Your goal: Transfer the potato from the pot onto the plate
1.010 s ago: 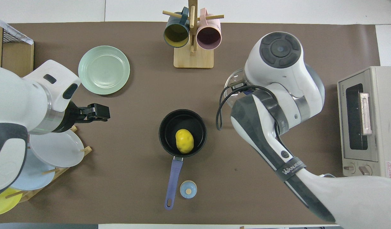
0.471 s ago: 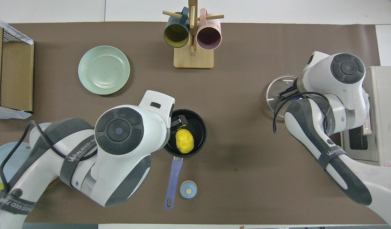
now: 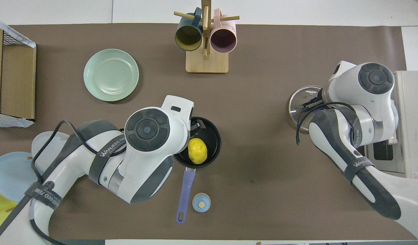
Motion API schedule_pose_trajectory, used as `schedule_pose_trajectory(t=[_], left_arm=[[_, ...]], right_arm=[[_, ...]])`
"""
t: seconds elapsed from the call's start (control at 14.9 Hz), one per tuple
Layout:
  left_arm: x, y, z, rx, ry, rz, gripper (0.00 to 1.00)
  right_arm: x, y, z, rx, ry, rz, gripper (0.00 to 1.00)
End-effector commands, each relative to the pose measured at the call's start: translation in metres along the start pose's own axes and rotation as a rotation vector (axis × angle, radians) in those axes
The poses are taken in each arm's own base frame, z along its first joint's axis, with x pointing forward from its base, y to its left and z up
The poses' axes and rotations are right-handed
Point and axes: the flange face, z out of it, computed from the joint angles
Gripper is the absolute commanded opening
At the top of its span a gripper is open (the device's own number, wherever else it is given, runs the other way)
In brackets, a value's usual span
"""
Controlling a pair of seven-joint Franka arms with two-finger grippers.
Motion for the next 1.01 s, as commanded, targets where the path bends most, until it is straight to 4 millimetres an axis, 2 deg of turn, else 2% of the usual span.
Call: schedule_pose_trajectory(t=[0.0, 0.07, 0.2, 0.4, 0.61, 0.74, 0.88, 0.94], left_arm=[[-0.011, 0.001, 0.009, -0.014, 0.007, -0.001, 1.0], [-0.011, 0.001, 0.017, 0.0, 0.0, 0.001, 1.0], [-0.025, 0.007, 0.032, 0.009, -0.008, 0.011, 1.0], [-0.026, 0.008, 0.041, 0.014, -0.012, 0.009, 1.0], [-0.032, 0.012, 0.057, 0.032, -0.022, 0.023, 1.0], [-0.035, 0.011, 0.061, 0.045, -0.028, 0.027, 1.0], [-0.036, 0.011, 0.061, 0.05, -0.031, 0.029, 1.0], [-0.037, 0.01, 0.063, 0.057, -0.034, 0.03, 1.0]], right_arm=[[-0.013, 0.003, 0.0, 0.02, 0.014, 0.01, 0.86], [-0.009, 0.001, -0.004, 0.034, 0.023, 0.022, 1.0], [0.0, 0.003, -0.022, 0.05, 0.021, 0.038, 1.0], [0.018, 0.016, -0.079, 0.047, -0.002, 0.052, 1.0], [0.029, 0.029, -0.155, 0.08, -0.019, 0.1, 1.0], [0.021, 0.039, -0.199, 0.098, -0.046, 0.137, 1.0], [0.006, 0.036, -0.236, 0.084, -0.039, 0.154, 1.0], [-0.002, 0.032, -0.244, 0.076, -0.064, 0.172, 1.0]])
